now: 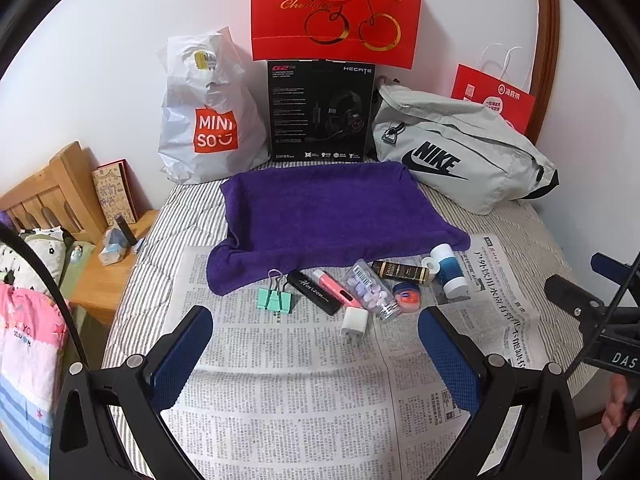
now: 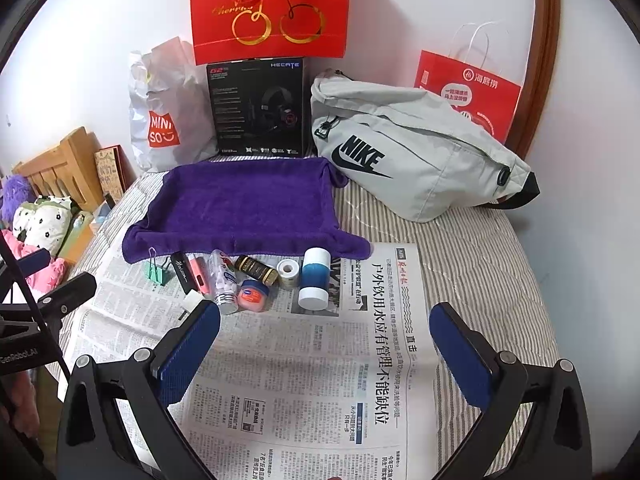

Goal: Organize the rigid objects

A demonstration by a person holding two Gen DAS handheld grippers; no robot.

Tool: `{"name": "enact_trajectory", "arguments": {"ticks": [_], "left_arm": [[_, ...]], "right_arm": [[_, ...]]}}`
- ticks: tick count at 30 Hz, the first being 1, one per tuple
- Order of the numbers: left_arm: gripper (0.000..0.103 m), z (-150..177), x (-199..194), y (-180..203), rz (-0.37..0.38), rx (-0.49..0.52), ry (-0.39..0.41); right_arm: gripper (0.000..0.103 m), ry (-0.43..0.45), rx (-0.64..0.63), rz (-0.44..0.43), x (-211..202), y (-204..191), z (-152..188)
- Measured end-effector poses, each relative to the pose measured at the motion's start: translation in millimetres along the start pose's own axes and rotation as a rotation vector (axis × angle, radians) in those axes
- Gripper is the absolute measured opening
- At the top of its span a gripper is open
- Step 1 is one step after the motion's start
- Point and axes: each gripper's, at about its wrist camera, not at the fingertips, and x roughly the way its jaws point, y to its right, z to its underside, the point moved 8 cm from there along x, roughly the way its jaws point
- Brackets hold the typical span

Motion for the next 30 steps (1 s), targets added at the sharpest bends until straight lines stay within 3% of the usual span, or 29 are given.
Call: {"name": "enact_trajectory", "arguments": {"ticks": [30], "left_arm": [[0.103,4.8,-4.7,2.6,-0.005,0.010,0.008]], "right_arm": [[0.103,-0.015,-0.016,0.007,-0.6,0.0,1.2]]}}
